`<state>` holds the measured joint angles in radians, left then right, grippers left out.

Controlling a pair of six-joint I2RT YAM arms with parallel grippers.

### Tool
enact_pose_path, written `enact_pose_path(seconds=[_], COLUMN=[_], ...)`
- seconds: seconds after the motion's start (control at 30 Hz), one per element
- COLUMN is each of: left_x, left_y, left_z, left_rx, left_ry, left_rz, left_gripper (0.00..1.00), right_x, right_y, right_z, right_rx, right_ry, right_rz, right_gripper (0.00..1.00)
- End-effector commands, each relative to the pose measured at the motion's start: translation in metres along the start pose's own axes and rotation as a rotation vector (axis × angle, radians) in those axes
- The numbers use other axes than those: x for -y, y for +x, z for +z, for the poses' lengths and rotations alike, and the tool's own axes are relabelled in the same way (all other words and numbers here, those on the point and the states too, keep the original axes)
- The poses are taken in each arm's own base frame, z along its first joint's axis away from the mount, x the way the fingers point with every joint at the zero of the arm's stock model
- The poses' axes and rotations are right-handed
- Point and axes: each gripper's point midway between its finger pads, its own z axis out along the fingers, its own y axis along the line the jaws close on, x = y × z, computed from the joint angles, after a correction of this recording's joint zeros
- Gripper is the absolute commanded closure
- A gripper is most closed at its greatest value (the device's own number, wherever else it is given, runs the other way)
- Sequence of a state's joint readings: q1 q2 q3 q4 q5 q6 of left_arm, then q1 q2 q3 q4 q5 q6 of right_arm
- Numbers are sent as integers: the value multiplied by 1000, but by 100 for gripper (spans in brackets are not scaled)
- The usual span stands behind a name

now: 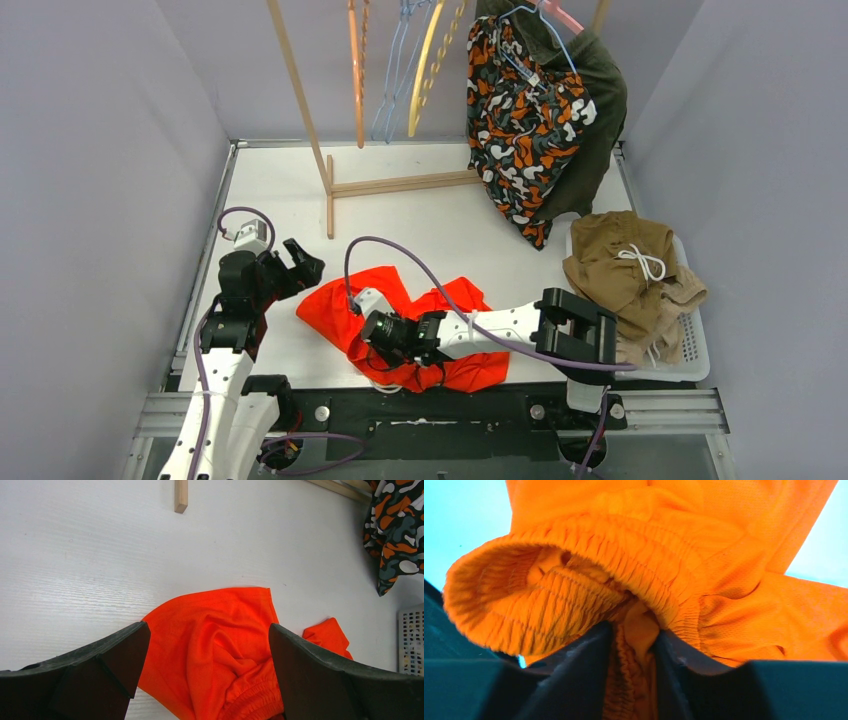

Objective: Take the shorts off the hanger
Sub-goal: Adjust the shorts at the center of the board.

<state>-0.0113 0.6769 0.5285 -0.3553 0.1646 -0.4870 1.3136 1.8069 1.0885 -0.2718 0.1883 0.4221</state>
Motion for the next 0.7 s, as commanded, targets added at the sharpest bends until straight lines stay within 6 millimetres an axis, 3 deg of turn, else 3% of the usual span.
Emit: enact_pose_path(seconds=[0.0, 0.13, 0.27, 0.5, 0.67], left_x=[7, 7, 6, 7, 7], left_y=[-19, -19, -18, -17, -17], left_z=[-3, -3, -3, -2, -2], left_rx=[67, 66, 67, 64, 64], left_ry=[25, 24, 21, 24, 24], left_rz=[19, 18, 20, 18, 18], left_gripper=[10, 10, 10, 10, 10], right_x=[33, 51, 74, 117, 140], right_y=[19, -15, -48, -77, -87], right_z=[-5, -31, -71, -140, -154], right_rx=[-47, 99, 307, 546, 570], right_ry=[154, 240, 306, 406, 357], right_rz=[1, 62, 181, 356, 562], right_gripper=[76, 99, 100, 100, 100])
